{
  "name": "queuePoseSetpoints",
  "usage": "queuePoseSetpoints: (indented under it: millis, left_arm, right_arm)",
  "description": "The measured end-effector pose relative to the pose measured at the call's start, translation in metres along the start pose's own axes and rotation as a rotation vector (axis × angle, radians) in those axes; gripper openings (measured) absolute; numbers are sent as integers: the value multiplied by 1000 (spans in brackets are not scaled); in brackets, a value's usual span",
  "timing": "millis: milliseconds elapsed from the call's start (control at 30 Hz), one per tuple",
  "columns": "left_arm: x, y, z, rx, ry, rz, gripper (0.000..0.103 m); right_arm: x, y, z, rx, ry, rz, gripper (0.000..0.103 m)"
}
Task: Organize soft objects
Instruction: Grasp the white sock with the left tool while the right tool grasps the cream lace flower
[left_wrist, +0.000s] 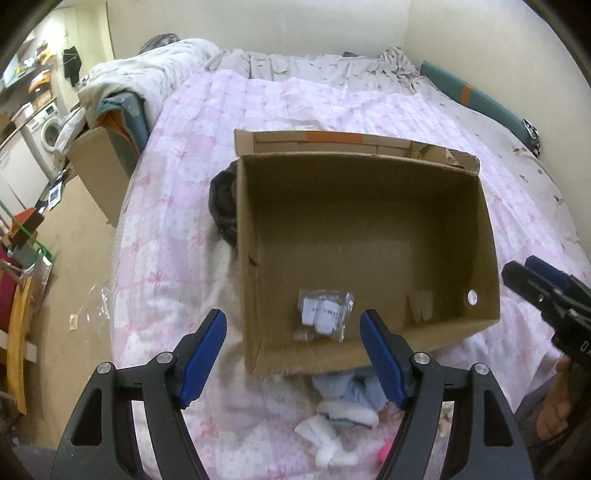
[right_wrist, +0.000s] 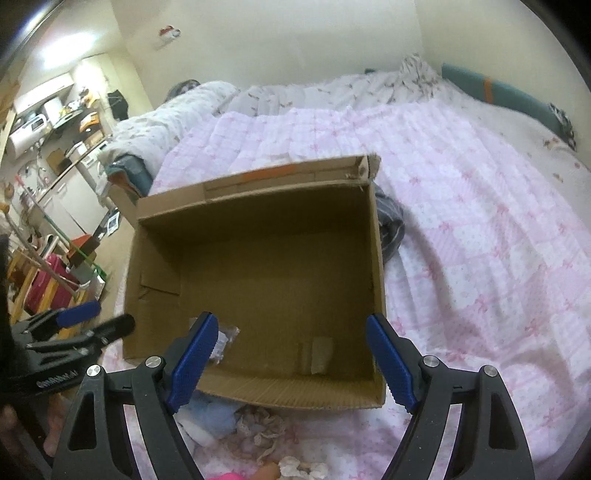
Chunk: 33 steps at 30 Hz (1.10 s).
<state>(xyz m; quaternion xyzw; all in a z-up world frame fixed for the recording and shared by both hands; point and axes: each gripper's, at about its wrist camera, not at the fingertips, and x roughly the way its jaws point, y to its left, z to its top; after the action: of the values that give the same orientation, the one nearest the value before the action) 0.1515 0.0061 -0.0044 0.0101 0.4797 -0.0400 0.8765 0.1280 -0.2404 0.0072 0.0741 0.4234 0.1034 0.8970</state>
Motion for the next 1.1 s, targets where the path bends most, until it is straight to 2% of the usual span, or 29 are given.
queuePoseSetpoints:
  millis: [100, 167, 267, 400, 467, 633, 767, 1000, 1100]
  left_arm:
    - [-8, 1, -10, 7, -14, -8, 72]
    - [-12, 1, -16, 7, -12, 21, 72]
    - [-14, 6, -25, -11, 1, 26, 72]
    - [-13, 23, -40, -72, 29, 38, 72]
    - [-9, 30, -46, -94, 48, 72, 72]
    - [-4, 42, -53, -143, 81, 40, 72]
    - [6, 40, -58, -163, 152, -32, 72]
    - [54, 10, -88, -165, 393, -180, 72]
    - [71, -3, -99, -150, 469, -214, 72]
  right_arm:
    - [-9, -1, -5, 10, -13, -4, 87]
    - [-12, -3, -10, 36, -2, 25, 87]
    - [-20, -3, -19, 47, -17, 79, 87]
    - [-24, 5, -38, 9, 34, 96, 88]
    - [-24, 4, -47, 19, 60, 114, 99]
    - [-23, 0, -58, 29, 106, 125, 100]
    - [-17, -8, -66, 59, 149, 112, 100]
    - [-6, -15, -68, 101, 192, 66, 100]
    - [-5, -14, -68, 95, 198, 59, 100]
